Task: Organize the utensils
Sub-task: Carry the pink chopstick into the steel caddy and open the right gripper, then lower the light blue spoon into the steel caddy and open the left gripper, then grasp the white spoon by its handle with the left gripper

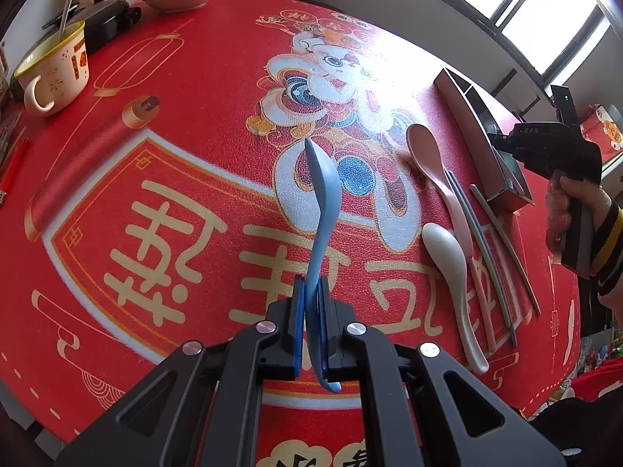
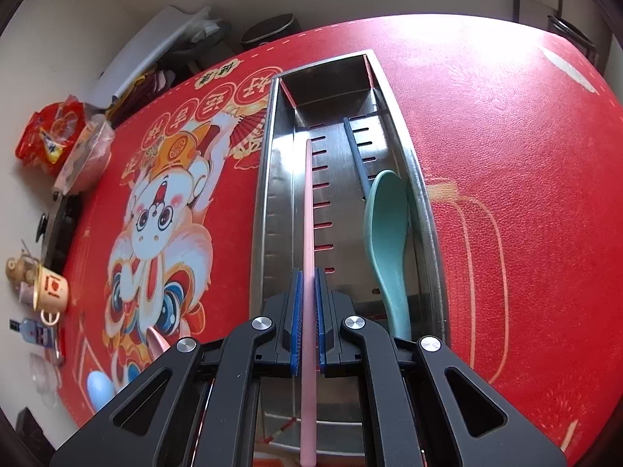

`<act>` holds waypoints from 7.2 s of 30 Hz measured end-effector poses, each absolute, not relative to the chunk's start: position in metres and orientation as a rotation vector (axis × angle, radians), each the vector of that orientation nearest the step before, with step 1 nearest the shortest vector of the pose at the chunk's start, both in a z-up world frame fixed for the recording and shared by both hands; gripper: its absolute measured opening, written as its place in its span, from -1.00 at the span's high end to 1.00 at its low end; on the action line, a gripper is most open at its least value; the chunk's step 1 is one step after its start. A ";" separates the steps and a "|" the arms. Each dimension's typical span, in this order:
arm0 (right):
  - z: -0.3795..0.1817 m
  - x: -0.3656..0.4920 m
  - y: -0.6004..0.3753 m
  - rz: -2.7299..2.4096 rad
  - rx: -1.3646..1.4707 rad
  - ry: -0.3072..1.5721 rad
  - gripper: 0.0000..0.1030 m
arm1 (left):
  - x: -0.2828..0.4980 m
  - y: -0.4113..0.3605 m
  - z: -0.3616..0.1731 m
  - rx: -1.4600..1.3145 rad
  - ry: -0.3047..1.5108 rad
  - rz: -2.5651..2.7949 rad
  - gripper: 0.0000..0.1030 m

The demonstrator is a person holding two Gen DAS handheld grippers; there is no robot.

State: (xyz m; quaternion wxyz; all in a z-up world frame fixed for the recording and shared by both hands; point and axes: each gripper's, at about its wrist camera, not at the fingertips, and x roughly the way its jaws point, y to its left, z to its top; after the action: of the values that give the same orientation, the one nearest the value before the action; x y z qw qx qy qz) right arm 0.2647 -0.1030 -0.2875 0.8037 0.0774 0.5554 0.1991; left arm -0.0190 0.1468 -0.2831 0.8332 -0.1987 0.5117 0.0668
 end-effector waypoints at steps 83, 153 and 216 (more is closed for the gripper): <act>-0.246 0.214 -0.282 0.311 0.308 1.100 -0.21 | 0.240 -0.064 -0.261 -0.276 1.150 -0.195 0.88; -0.252 0.130 -0.192 0.531 0.142 1.144 -0.21 | 0.043 0.047 -0.263 -0.452 1.128 0.009 0.61; -0.265 0.123 -0.173 0.564 0.119 1.207 -0.21 | 0.024 0.059 -0.291 -0.373 1.214 0.069 0.84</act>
State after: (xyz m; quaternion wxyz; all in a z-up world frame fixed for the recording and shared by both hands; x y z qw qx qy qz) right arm 0.1226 -0.1729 -0.2651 0.7846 0.0553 0.5595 0.2613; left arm 0.0235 0.0591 -0.2909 0.8047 -0.1740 0.5667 0.0322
